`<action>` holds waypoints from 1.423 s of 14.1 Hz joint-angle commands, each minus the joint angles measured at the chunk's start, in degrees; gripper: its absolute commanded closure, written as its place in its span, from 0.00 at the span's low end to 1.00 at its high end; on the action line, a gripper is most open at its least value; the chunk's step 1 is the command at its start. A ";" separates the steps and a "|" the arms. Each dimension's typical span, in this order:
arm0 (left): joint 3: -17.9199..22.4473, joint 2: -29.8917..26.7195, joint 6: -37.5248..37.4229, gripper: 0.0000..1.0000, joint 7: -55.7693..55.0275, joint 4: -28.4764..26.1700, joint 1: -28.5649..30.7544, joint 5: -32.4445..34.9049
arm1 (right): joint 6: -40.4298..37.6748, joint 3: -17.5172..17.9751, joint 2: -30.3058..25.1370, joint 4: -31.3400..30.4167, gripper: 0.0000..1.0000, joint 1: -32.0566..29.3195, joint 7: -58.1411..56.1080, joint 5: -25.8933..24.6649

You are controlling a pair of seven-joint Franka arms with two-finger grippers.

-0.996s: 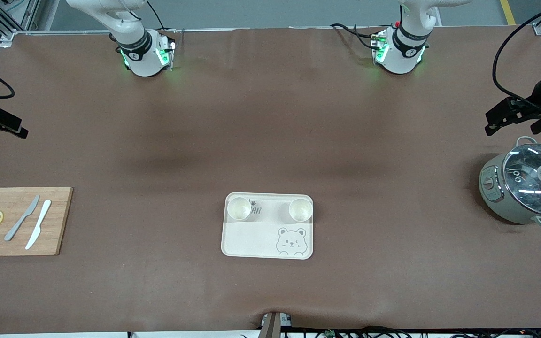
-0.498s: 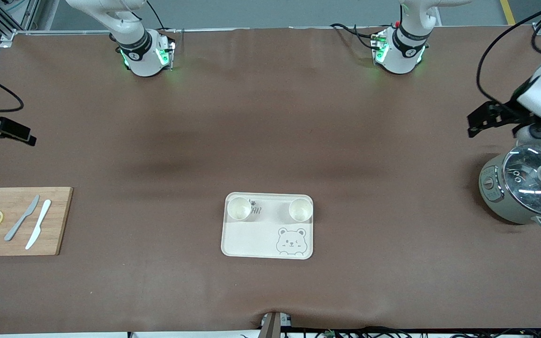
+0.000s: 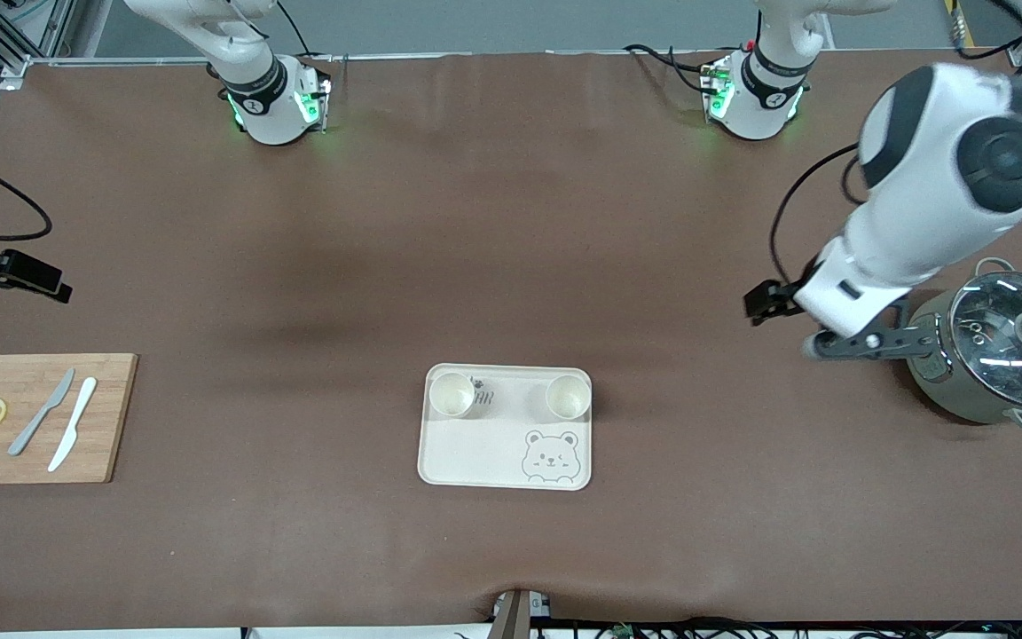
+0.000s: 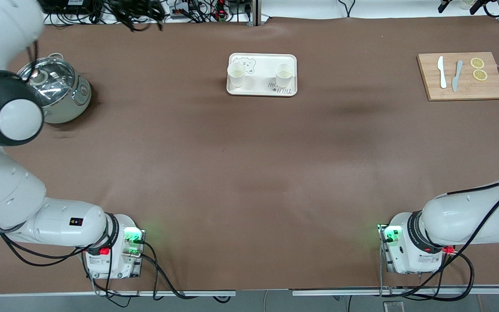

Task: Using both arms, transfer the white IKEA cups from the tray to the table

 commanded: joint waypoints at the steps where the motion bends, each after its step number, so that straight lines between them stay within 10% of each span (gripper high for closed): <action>1: -0.03 4.44 5.08 0.00 -5.26 1.16 -3.75 -0.44 | -0.06 0.19 -0.03 0.77 0.00 0.13 0.77 0.10; 12: 0.68 20.53 21.52 0.00 -13.00 5.90 -12.82 0.52 | 9.86 0.28 7.52 0.34 0.00 0.92 0.59 0.62; 20: 0.85 26.25 31.20 0.38 -13.53 5.55 -14.84 0.53 | 16.45 0.19 16.22 0.07 0.00 3.02 1.47 10.12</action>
